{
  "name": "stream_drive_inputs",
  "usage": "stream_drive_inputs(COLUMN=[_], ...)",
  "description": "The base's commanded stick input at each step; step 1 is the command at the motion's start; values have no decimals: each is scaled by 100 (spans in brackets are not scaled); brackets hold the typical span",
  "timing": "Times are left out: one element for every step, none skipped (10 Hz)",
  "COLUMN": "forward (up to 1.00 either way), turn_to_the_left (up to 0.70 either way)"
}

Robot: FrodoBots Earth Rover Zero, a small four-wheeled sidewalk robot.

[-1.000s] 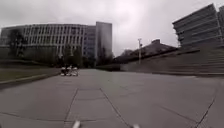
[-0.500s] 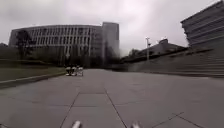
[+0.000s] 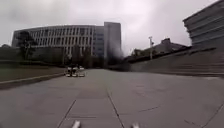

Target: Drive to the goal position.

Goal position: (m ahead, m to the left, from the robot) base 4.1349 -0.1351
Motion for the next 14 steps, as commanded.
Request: stream_drive_inputs(forward=[70,70,70,70,70,70,70,70,66,18,7,5,50,70], turn_to_the_left=[-1,-1,-1,-1,-1,-1,-1,-1,-1,-1,-1,0,-1,-1])
